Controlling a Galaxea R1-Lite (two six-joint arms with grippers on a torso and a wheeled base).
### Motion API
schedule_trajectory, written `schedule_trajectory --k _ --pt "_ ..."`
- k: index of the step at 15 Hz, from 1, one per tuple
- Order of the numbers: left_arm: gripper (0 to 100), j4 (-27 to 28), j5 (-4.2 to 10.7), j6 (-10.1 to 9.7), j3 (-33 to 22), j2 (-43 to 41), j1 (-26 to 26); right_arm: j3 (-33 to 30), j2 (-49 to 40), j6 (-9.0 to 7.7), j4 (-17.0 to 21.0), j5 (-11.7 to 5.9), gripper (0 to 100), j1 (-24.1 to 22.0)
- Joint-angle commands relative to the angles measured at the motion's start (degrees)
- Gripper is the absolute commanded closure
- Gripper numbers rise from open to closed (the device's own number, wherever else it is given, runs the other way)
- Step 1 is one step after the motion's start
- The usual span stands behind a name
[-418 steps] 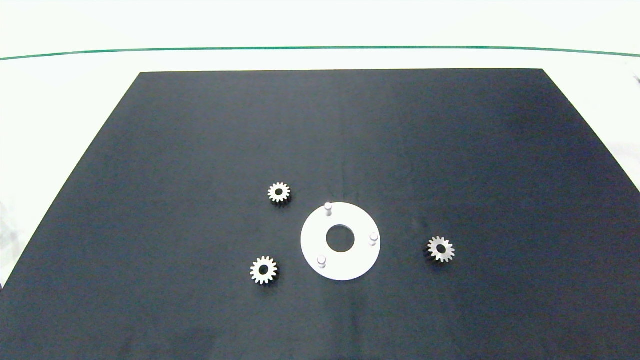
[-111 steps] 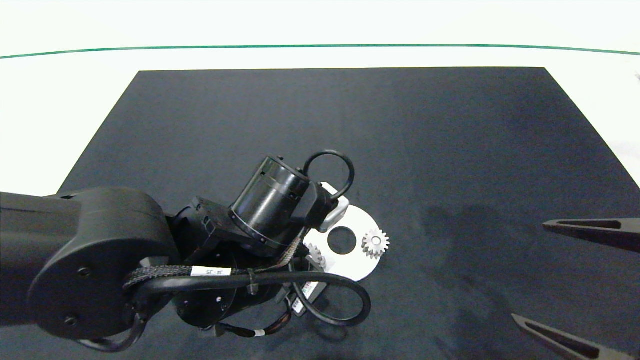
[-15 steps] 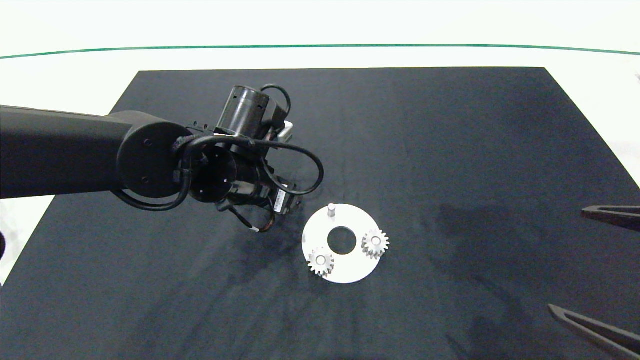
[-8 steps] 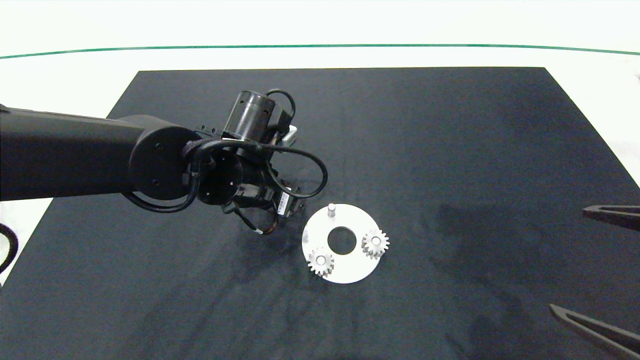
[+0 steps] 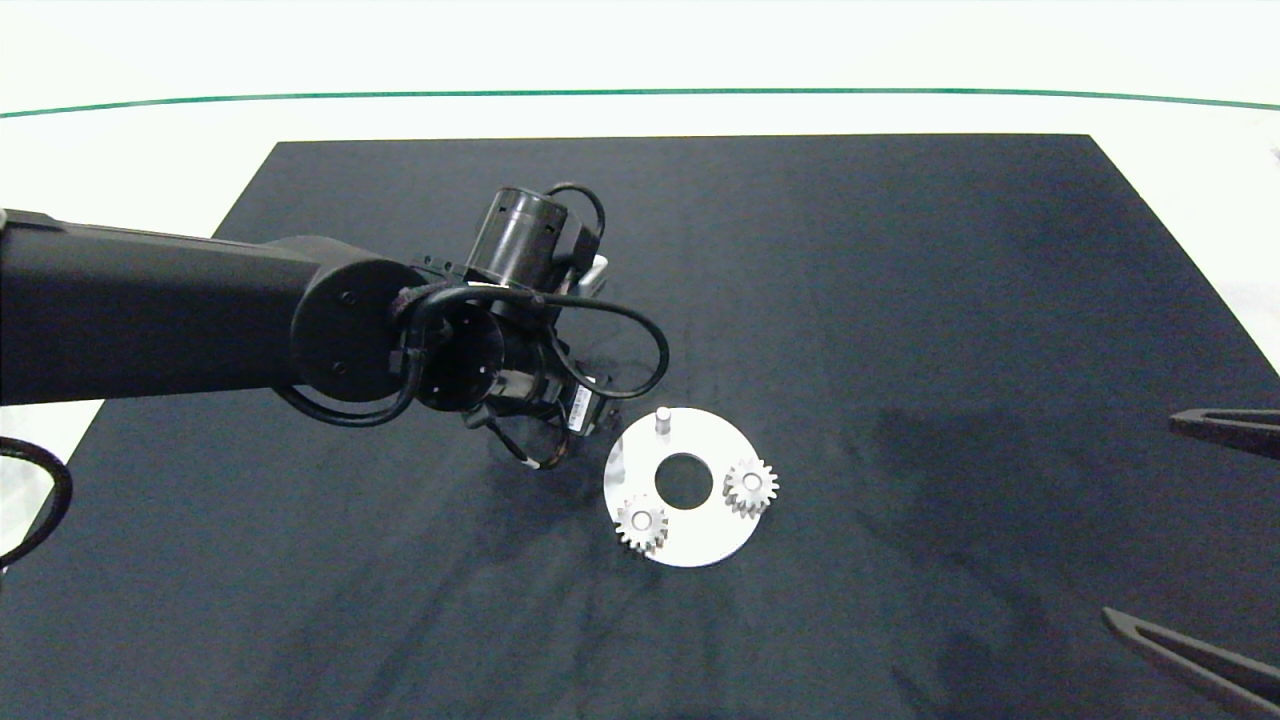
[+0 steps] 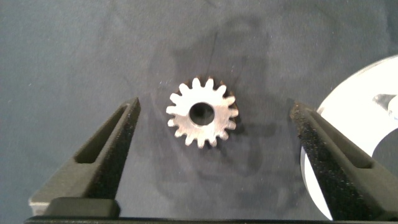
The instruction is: Install three planetary gears onto the carrier pins
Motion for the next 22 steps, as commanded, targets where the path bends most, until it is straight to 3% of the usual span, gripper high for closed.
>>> schedule_trajectory --k 1,22 --pt "10 0.4 0.12 0.02 -1.3 1.2 0.0 0.0 0.0 -0.23 0.0 -0.06 0 0.0" --pt "52 1.7 0.12 -2.00 -2.3 1.8 -0.3 -0.1 -0.7 -0.31 -0.1 -0.06 0 0.0"
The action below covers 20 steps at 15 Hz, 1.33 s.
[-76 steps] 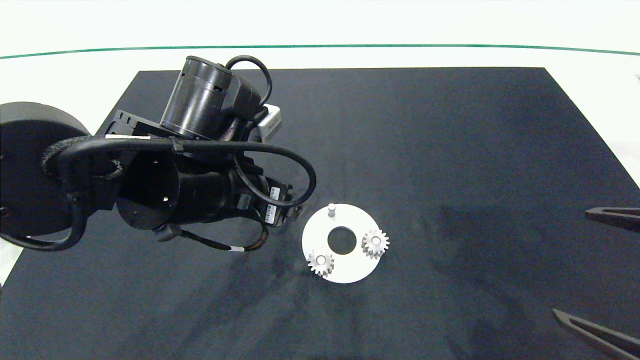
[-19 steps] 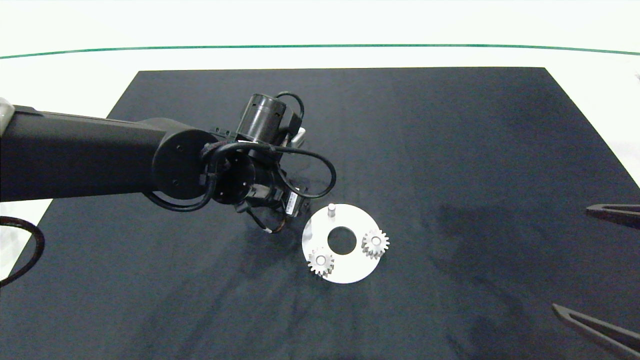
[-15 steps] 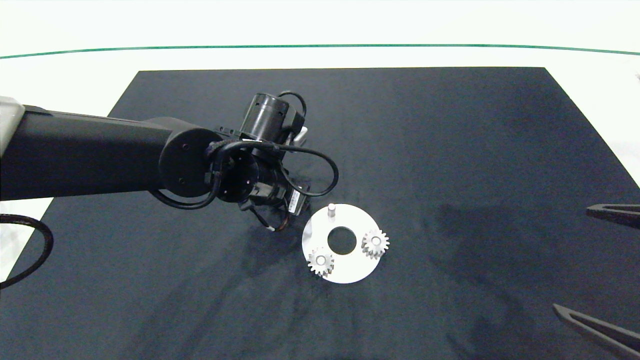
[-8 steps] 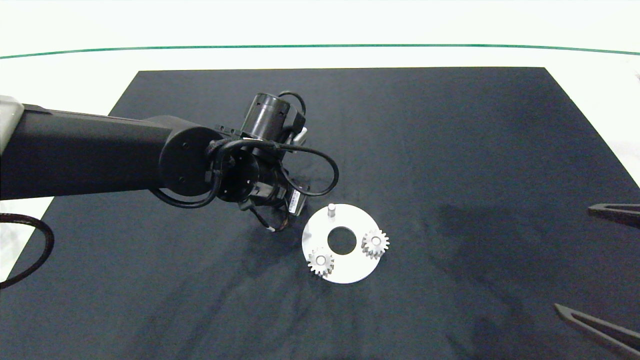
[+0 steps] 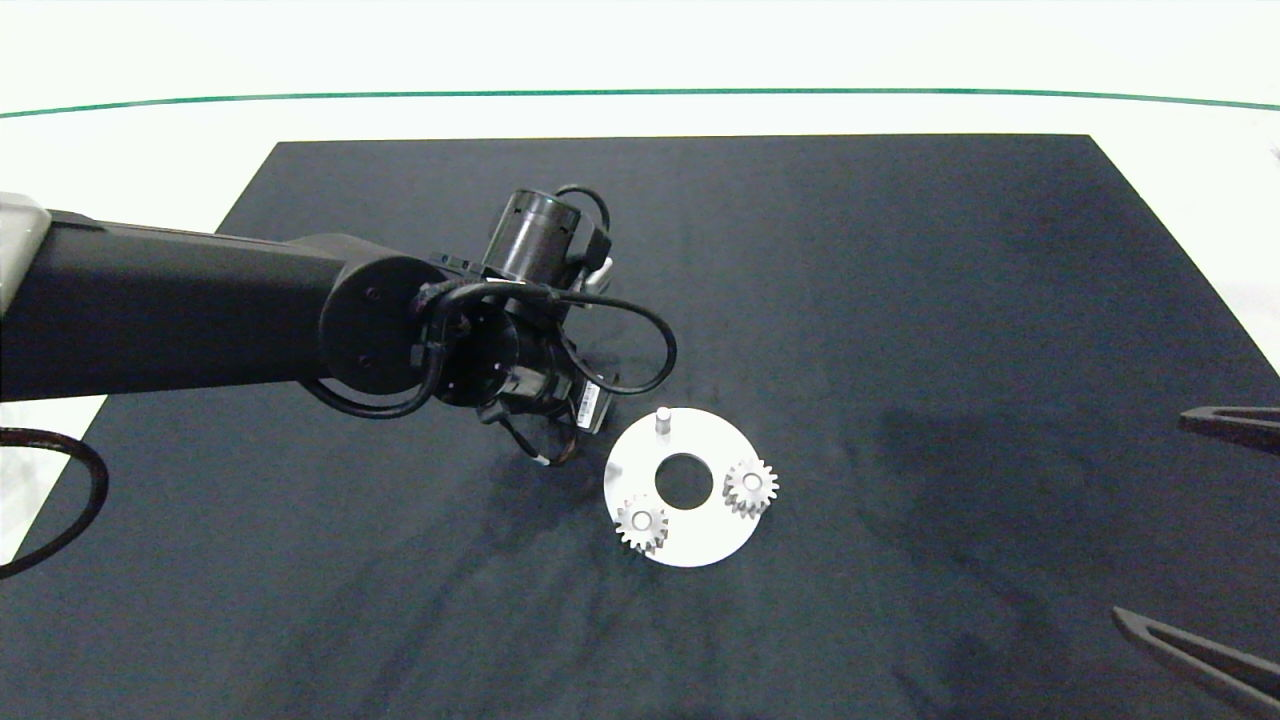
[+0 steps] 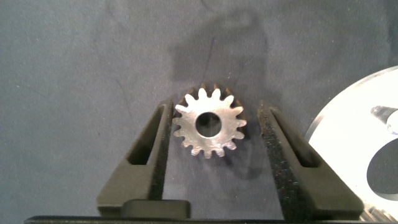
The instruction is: Install three planetary gears onto the carrier pins
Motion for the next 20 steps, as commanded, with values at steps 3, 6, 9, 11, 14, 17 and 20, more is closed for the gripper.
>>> schedule_trajectory --k 3,6,9,11,14,17,20 --pt "58 0.1 0.12 -0.06 0.2 0.1 0.0 0.0 -0.3 -0.21 0.0 -0.03 0 0.0" --pt "64 0.1 0.12 0.03 -0.3 -0.4 0.1 -0.2 -0.4 -0.12 0.0 0.05 0 0.0" --pt "70 0.0 0.12 0.20 -0.6 -1.0 0.1 -0.3 -0.4 -0.21 0.0 -0.03 0 0.0" --pt "74 0.0 0.12 0.20 -0.6 -1.5 0.4 -0.3 -0.4 -0.21 0.0 -0.03 0 0.0" --pt "80 1.0 0.12 0.47 -1.3 -3.8 -0.2 -0.3 -0.4 -0.12 0.0 -0.03 0 0.0" --pt "81 8.8 0.12 0.38 -6.4 -3.4 -4.6 -0.4 -0.6 -0.21 0.0 -0.03 0 0.0" --pt "81 9.3 0.12 0.55 -8.5 -2.2 -9.8 -0.8 -1.7 -0.29 0.1 -0.03 0 0.3"
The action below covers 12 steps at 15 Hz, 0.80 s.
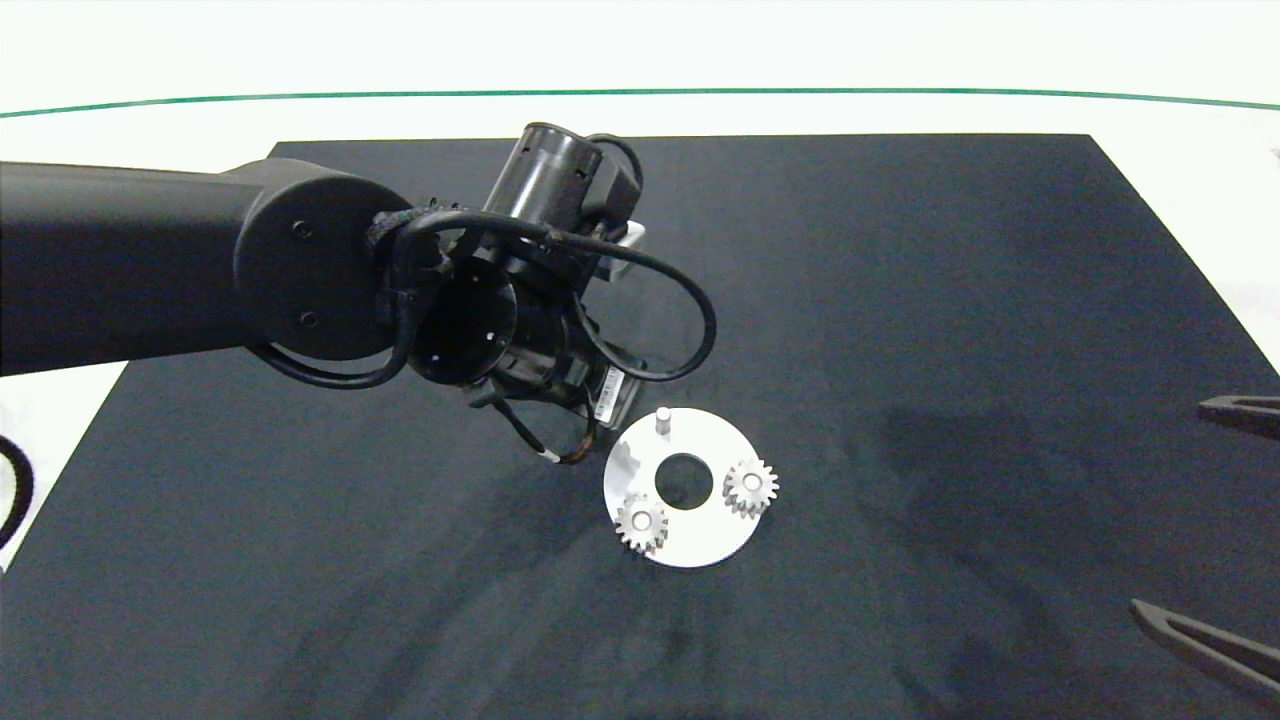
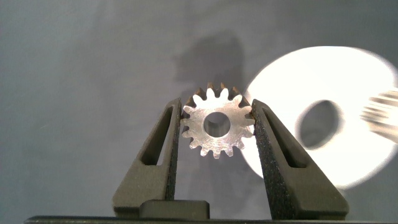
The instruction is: Install three planetary gears onto the carrier pins
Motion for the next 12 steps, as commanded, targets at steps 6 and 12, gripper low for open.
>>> schedule_trajectory --k 6,12 --pt "81 0.4 0.15 3.73 -7.4 6.1 -6.2 -0.2 -1.6 -0.85 0.2 0.05 0 0.4" --pt "81 2.4 0.15 4.43 -7.5 6.4 -5.2 -0.2 -1.6 -0.85 0.2 0.05 0 0.4"
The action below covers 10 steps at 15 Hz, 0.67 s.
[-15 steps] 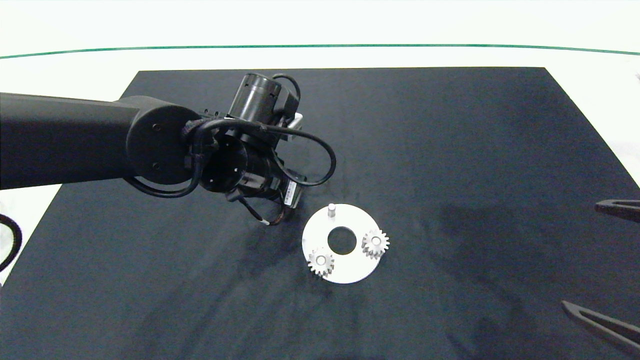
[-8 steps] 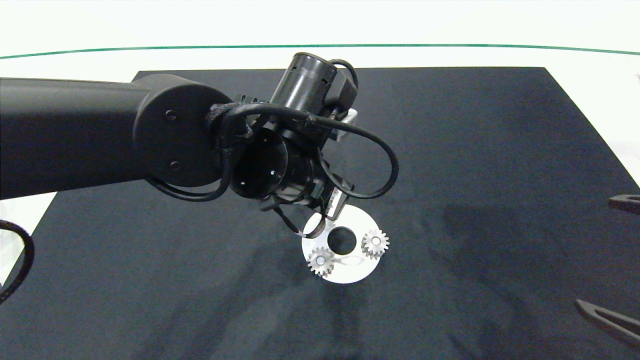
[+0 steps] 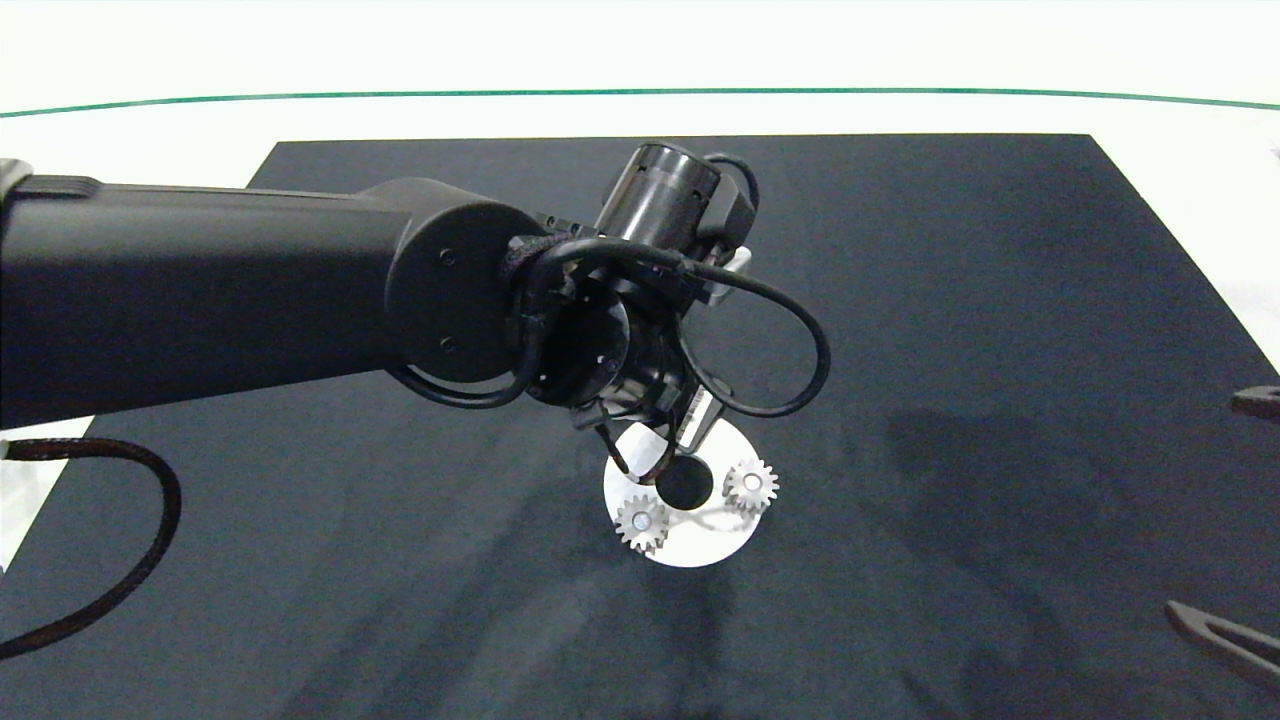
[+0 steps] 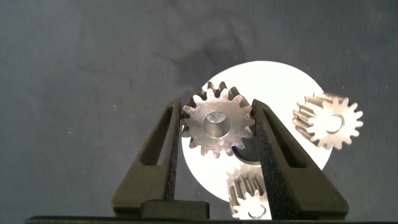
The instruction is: Install three planetary gears onto the carrier pins
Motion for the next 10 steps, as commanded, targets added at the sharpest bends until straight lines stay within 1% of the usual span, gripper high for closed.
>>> schedule_trajectory --k 1,5,10 --pt "81 1.0 0.15 -0.03 0.1 0.1 0.6 0.0 0.0 -0.16 0.0 -0.03 0 0.0" --pt "81 1.1 0.23 0.06 0.1 0.2 1.8 0.0 0.1 -0.16 0.0 -0.03 0 0.0" --pt "81 1.1 0.23 0.15 0.0 0.3 1.3 0.0 0.1 -0.16 0.1 -0.03 0 0.0"
